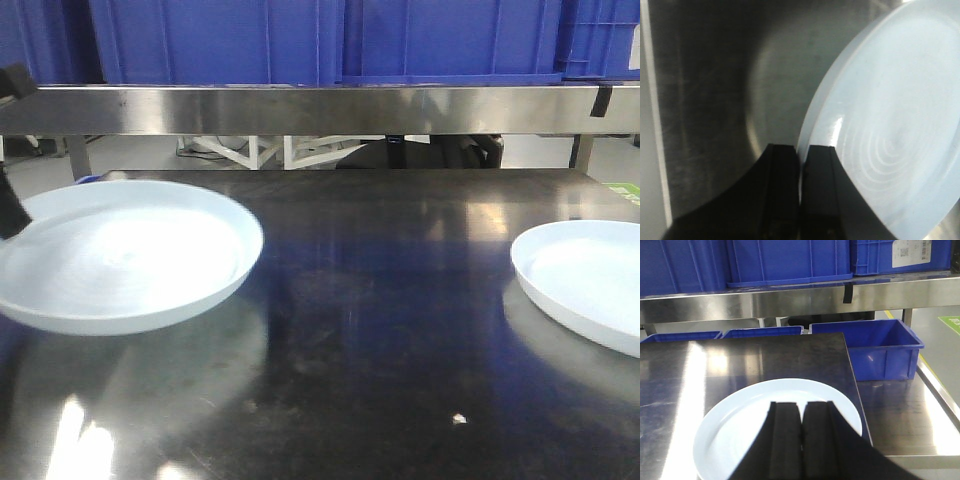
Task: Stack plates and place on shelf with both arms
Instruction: 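Slide the plate with the left gripper toward the table centre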
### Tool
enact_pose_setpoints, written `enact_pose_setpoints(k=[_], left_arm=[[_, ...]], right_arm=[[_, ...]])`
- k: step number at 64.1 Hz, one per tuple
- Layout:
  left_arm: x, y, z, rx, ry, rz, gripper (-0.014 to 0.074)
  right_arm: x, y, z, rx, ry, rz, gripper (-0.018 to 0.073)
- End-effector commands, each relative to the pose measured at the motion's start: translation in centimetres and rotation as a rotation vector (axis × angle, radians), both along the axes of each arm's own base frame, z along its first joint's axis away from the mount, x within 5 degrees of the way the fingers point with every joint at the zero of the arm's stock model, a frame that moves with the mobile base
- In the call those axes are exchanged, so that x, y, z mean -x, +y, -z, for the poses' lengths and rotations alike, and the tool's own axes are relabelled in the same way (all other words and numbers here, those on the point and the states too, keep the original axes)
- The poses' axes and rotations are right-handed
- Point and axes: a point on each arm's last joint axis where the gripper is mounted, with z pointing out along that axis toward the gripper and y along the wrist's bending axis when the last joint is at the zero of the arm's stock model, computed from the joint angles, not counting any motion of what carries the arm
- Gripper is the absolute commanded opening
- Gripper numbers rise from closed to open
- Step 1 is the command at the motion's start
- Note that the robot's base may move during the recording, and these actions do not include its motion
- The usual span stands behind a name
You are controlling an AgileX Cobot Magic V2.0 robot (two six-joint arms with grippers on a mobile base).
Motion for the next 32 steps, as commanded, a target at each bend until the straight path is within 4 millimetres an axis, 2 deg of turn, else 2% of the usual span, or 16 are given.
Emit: enact_pose_setpoints(k=[1, 15, 32], left_arm=[[0.3, -0.8, -2.7, 0.099, -0.071, -0.007, 0.0080], [0.2, -2.1, -2.9, 0.132, -0.091, -0.004, 0.0080], [-0.2, -6.9, -2.6, 0.136, -0.172, -0.031, 0.0080]], right_arm=[[0.2, -0.2, -1.0, 0.016, -0.113, 0.019, 0.0042], [0.2, -0.2, -1.0, 0.016, -0.113, 0.019, 0.0042], [0.2, -0.2, -1.0, 0.016, -0.113, 0.019, 0.0042]])
